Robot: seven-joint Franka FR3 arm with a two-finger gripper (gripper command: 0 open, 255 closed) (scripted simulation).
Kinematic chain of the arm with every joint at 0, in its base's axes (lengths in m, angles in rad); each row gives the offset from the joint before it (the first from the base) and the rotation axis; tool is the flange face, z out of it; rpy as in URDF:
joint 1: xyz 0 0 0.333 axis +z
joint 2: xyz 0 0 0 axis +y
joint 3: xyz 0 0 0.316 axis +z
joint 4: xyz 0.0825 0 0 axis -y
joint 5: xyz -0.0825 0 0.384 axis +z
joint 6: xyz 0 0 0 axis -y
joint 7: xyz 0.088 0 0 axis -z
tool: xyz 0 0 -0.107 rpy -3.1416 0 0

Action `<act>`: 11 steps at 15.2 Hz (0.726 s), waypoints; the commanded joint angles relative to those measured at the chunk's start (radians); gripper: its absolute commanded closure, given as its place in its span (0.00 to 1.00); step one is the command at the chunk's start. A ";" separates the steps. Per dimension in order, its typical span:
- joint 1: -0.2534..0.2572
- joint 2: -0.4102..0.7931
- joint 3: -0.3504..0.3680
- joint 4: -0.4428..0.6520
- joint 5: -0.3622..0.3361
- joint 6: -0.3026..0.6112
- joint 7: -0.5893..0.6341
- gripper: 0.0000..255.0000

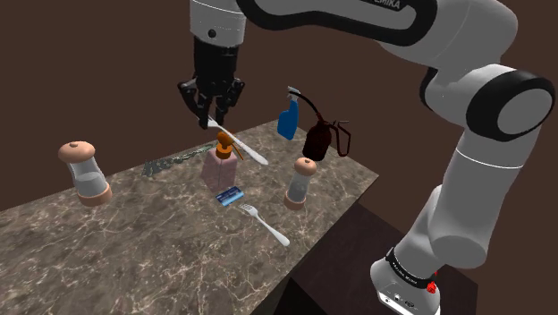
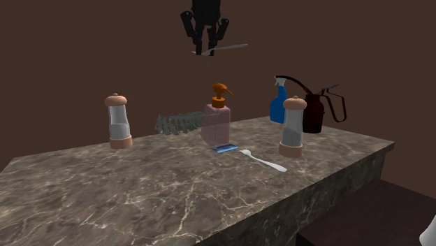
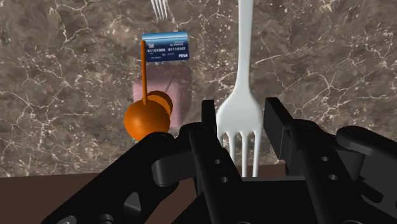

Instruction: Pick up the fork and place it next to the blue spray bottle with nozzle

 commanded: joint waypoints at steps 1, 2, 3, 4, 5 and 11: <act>-0.042 -0.036 -0.015 -0.041 0.023 0.012 -0.052 1.00; -0.061 -0.052 -0.023 -0.060 0.034 0.018 -0.077 1.00; -0.080 -0.067 -0.032 -0.078 0.044 0.024 -0.103 1.00; -0.098 -0.081 -0.041 -0.094 0.053 0.029 -0.129 1.00; -0.115 -0.094 -0.051 -0.108 0.062 0.033 -0.154 1.00; -0.206 -0.142 -0.113 -0.163 0.099 0.049 -0.304 1.00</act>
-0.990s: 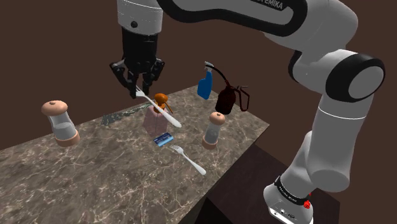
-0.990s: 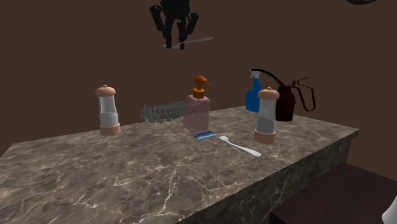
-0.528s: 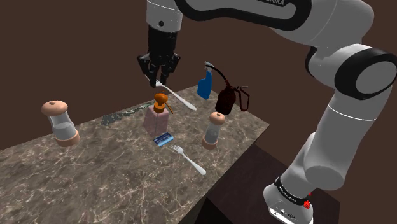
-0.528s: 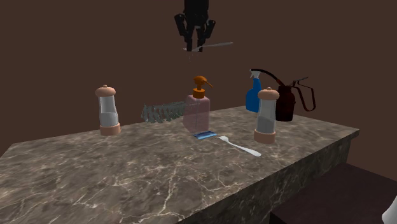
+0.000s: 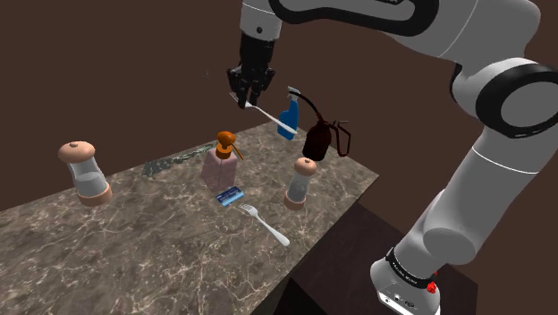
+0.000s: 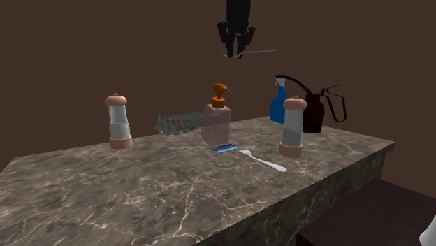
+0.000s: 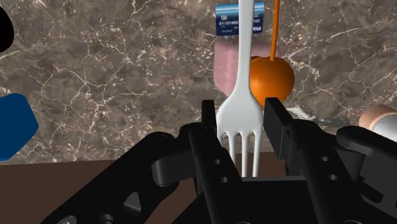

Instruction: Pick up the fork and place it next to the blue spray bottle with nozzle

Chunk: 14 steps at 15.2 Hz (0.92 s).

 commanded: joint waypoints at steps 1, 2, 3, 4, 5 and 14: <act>-0.030 -0.008 -0.022 -0.007 0.009 0.000 -0.053 1.00; -0.043 -0.011 -0.033 -0.010 0.013 0.001 -0.077 1.00; -0.056 -0.012 -0.044 -0.011 0.016 0.002 -0.101 1.00; -0.069 -0.013 -0.054 -0.011 0.018 0.002 -0.124 1.00; -0.082 -0.012 -0.064 -0.010 0.020 0.001 -0.148 1.00; -0.191 0.044 -0.150 0.066 0.026 -0.019 -0.345 1.00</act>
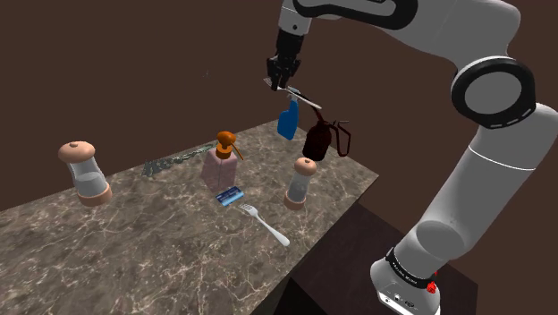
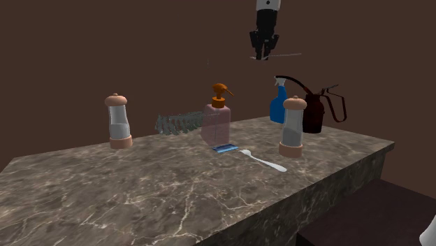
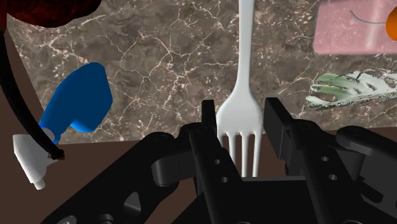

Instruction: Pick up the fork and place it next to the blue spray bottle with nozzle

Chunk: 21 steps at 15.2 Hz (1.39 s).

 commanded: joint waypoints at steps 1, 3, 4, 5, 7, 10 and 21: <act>-0.020 0.020 -0.015 0.023 0.000 -0.004 -0.038 1.00; -0.022 0.011 -0.016 -0.016 0.002 0.027 -0.039 1.00; -0.023 0.007 -0.016 -0.034 0.003 0.042 -0.040 1.00; -0.023 0.004 -0.016 -0.053 0.004 0.056 -0.040 1.00; -0.025 -0.002 -0.017 -0.088 0.006 0.086 -0.042 1.00; -0.026 -0.009 -0.018 -0.137 0.007 0.128 -0.043 1.00; -0.029 -0.014 -0.019 -0.291 0.009 0.278 -0.045 1.00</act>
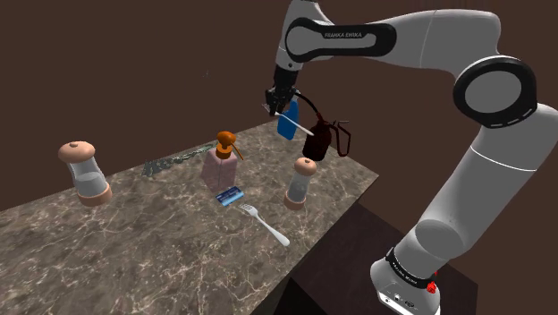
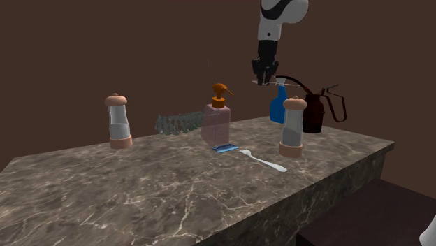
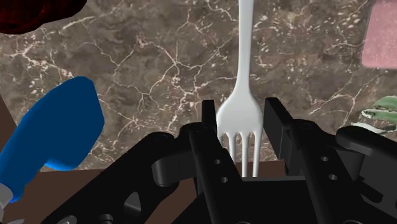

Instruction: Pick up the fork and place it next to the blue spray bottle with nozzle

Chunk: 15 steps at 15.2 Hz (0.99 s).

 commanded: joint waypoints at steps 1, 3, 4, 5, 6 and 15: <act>0.000 0.001 0.000 -0.024 0.000 0.026 0.000 1.00; 0.000 0.004 0.000 -0.048 -0.001 0.052 0.000 1.00; 0.000 0.005 -0.001 -0.059 -0.002 0.065 0.000 1.00; 0.000 0.007 -0.001 -0.070 -0.002 0.078 0.001 1.00; 0.000 0.009 -0.001 -0.081 -0.003 0.091 0.001 1.00; 0.001 0.038 -0.002 -0.168 -0.012 0.205 0.006 1.00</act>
